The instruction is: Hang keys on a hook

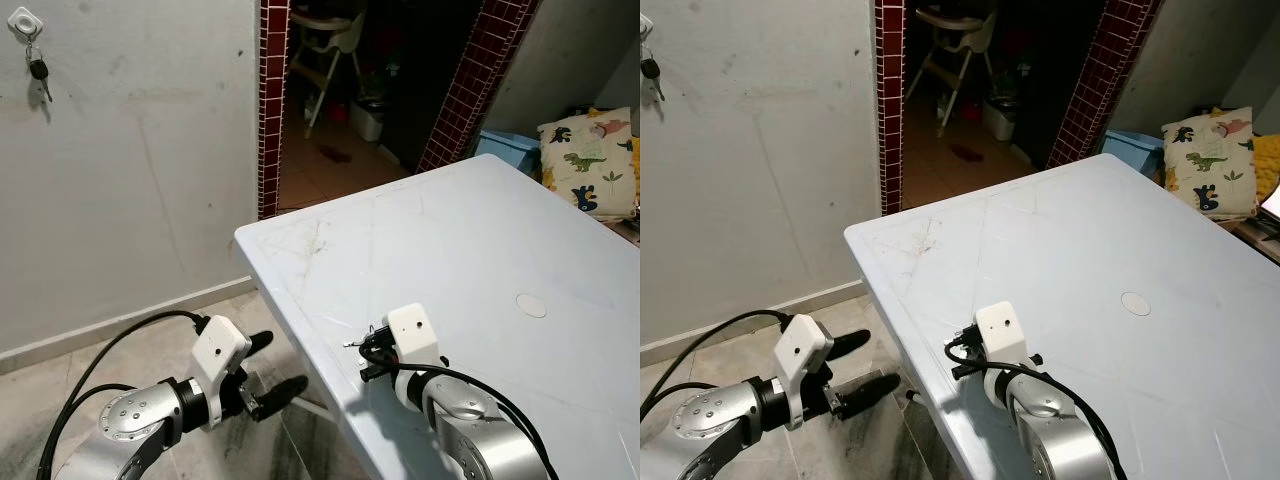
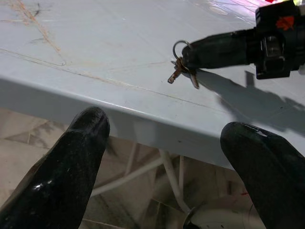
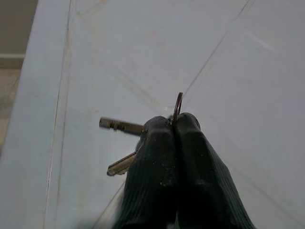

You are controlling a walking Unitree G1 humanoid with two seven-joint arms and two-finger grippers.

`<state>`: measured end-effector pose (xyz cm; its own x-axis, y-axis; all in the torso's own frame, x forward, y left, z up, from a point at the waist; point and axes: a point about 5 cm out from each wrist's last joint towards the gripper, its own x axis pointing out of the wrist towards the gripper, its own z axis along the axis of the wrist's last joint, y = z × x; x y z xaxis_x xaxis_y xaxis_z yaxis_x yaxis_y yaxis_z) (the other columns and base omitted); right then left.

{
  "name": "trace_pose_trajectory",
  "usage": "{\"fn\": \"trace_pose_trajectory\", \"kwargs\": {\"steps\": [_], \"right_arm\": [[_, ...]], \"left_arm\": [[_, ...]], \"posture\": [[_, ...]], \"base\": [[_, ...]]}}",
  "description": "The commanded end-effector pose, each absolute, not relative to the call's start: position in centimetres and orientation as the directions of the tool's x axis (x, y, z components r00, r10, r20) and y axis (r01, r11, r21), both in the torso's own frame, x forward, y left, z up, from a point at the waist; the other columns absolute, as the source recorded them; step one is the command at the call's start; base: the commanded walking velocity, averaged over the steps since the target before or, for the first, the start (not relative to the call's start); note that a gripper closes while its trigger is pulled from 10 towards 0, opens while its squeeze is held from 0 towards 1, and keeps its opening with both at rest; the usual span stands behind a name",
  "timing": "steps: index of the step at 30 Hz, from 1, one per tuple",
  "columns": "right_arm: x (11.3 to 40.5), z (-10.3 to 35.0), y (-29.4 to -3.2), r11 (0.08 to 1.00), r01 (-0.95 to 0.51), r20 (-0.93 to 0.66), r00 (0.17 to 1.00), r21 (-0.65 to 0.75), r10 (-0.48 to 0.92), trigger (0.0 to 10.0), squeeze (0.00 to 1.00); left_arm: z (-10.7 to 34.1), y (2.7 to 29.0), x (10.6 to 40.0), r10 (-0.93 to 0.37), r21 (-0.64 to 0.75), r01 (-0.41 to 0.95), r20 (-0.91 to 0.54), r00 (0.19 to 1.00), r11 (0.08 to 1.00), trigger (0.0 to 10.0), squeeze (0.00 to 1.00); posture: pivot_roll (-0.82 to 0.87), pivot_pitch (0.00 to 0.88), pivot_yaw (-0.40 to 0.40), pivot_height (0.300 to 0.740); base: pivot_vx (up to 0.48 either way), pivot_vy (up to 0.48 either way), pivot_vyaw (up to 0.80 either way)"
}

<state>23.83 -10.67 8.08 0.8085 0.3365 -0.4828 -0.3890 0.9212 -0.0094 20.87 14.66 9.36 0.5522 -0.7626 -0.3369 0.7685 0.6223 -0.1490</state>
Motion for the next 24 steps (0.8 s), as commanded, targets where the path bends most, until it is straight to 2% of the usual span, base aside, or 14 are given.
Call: {"fn": "trace_pose_trajectory", "kwargs": {"steps": [1,8,13,14,17,18,22,24], "right_arm": [[24.4,8.4,-11.3,0.932,-0.362,-0.47,0.827,-0.028,0.308,0.0,0.0],[25.9,9.7,-11.8,0.955,-0.294,-0.38,0.888,-0.04,0.258,0.0,0.0],[28.4,13.0,-12.0,0.972,-0.235,-0.188,0.956,-0.027,0.226,0.0,0.0],[28.4,13.0,-12.0,0.972,-0.235,-0.188,0.956,-0.027,0.226,0.0,0.0],[29.5,14.5,-11.9,0.977,-0.211,-0.11,0.971,0.003,0.211,0.0,0.0],[29.5,14.5,-11.9,0.977,-0.211,-0.11,0.971,0.003,0.211,0.0,0.0],[30.3,15.2,-11.5,0.978,-0.207,-0.057,0.976,0.018,0.208,0.0,0.0],[30.5,15.7,-10.9,0.976,-0.217,-0.014,0.976,0.028,0.218,0.8,0.0]], "left_arm": [[9.5,14.4,21.0,-0.777,-0.154,0.784,-0.342,0.529,0.601,10.0,0.0],[9.4,14.5,21.7,-0.753,-0.123,0.767,-0.337,0.565,0.63,10.0,0.0],[10.5,14.8,24.0,-0.651,-0.039,0.665,-0.251,0.716,0.746,10.0,0.0],[10.5,14.8,24.0,-0.651,-0.039,0.665,-0.251,0.716,0.746,10.0,0.0],[11.6,15.2,25.6,-0.571,-0.002,0.581,-0.186,0.799,0.814,10.0,0.0],[11.6,15.2,25.6,-0.571,-0.002,0.581,-0.186,0.799,0.814,10.0,0.0],[12.5,15.8,27.1,-0.439,0.047,0.446,-0.122,0.89,0.894,10.0,0.0],[12.8,16.2,27.9,-0.337,0.072,0.343,-0.087,0.937,0.936,10.0,0.0]], "posture": [[0.09,0.0,-0.106,0.74],[0.11,0.0,-0.11,0.74],[0.12,0.0,-0.121,0.74],[0.12,0.0,-0.121,0.74],[0.13,0.0,-0.126,0.74],[0.13,0.0,-0.126,0.74],[0.14,0.0,-0.131,0.74],[0.15,0.0,-0.132,0.74]], "base": [[0.0,0.0,0.0],[0.0,0.0,0.0],[0.0,0.0,0.0],[0.0,0.0,0.0],[0.0,0.0,0.0],[0.0,0.0,0.0],[0.0,0.0,0.0],[0.0,0.0,0.0]]}}
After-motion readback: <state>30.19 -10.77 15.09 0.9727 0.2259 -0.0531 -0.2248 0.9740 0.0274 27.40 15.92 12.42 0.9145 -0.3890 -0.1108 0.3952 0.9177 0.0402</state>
